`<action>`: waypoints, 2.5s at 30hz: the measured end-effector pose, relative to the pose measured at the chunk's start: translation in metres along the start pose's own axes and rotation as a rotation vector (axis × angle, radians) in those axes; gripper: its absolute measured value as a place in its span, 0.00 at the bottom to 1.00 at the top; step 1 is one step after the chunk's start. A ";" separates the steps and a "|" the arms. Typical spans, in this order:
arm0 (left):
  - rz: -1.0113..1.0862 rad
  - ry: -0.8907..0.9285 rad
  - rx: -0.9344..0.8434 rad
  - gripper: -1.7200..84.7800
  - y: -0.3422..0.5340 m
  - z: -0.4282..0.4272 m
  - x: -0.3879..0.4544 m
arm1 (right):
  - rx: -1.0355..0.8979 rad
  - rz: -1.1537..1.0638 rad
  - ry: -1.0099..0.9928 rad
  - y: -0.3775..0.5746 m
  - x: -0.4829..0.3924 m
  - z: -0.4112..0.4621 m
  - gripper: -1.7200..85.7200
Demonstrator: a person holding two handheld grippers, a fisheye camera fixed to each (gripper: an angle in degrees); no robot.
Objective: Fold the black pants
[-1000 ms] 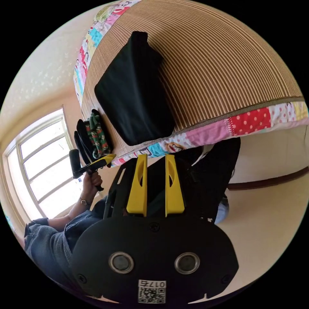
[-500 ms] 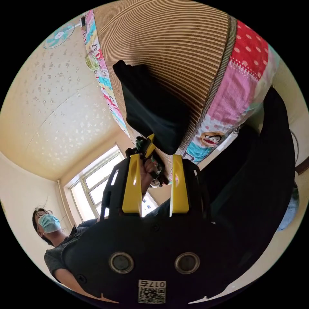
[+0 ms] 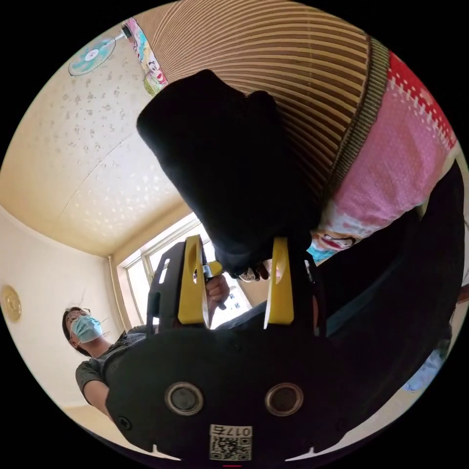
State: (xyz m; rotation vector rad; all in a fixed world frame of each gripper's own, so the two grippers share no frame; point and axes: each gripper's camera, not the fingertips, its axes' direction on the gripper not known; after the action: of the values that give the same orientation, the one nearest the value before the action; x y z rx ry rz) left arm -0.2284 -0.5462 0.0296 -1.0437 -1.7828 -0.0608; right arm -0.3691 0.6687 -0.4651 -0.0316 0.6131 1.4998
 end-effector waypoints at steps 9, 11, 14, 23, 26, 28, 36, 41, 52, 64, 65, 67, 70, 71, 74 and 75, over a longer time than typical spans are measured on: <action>-0.182 0.024 0.201 0.23 0.010 -0.054 -0.078 | 0.171 0.024 0.093 0.013 0.008 -0.060 0.22; -0.187 0.070 0.247 0.23 0.010 -0.052 -0.087 | 0.206 0.045 0.031 0.012 0.022 -0.066 0.23; -0.189 0.129 0.267 0.23 0.001 -0.040 -0.096 | 0.266 0.077 -0.080 0.008 0.043 -0.068 0.24; -0.198 0.142 0.268 0.18 -0.032 -0.020 -0.105 | 0.344 0.110 -0.257 0.009 0.070 -0.073 0.24; -0.207 0.168 0.258 0.14 -0.035 -0.020 -0.110 | 0.352 0.113 -0.272 0.014 0.073 -0.087 0.25; -0.201 0.178 0.257 0.12 -0.033 -0.022 -0.109 | 0.322 0.119 -0.198 0.015 0.072 -0.097 0.26; -0.105 0.314 0.213 0.10 -0.017 -0.036 -0.087 | 0.149 -0.042 -0.110 -0.016 0.046 -0.095 0.32; -0.098 0.311 0.173 0.09 -0.010 -0.037 -0.075 | 0.075 -0.101 -0.181 -0.066 0.028 -0.061 0.38; -0.034 0.317 0.239 0.11 0.011 -0.056 -0.042 | -0.008 -0.264 -0.119 -0.070 -0.049 -0.041 0.19; 0.238 0.168 0.099 0.18 -0.010 0.025 0.148 | 0.293 -0.522 -0.243 -0.042 -0.166 -0.243 0.18; 0.209 0.164 0.100 0.17 -0.016 0.039 0.157 | 0.320 -0.540 -0.259 -0.043 -0.173 -0.261 0.18; 0.170 0.175 0.083 0.17 -0.029 0.062 0.168 | 0.423 -0.615 -0.320 -0.046 -0.202 -0.335 0.18; 0.114 0.135 0.043 0.16 -0.053 0.104 0.190 | 0.501 -0.732 -0.353 -0.054 -0.239 -0.427 0.19; 0.100 0.107 0.036 0.15 -0.062 0.120 0.200 | 0.503 -0.751 -0.356 -0.057 -0.245 -0.445 0.19; 0.055 0.047 0.017 0.15 -0.087 0.156 0.221 | 0.550 -0.754 -0.334 -0.073 -0.259 -0.528 0.19; 0.029 0.030 0.015 0.15 -0.097 0.169 0.227 | 0.593 -0.749 -0.275 -0.075 -0.255 -0.558 0.19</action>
State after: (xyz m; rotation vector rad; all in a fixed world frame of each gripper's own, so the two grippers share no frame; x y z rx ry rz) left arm -0.4400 -0.3852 0.1661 -1.0529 -1.7384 -0.0443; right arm -0.4864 0.2113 -0.8639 0.3608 0.6980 0.5519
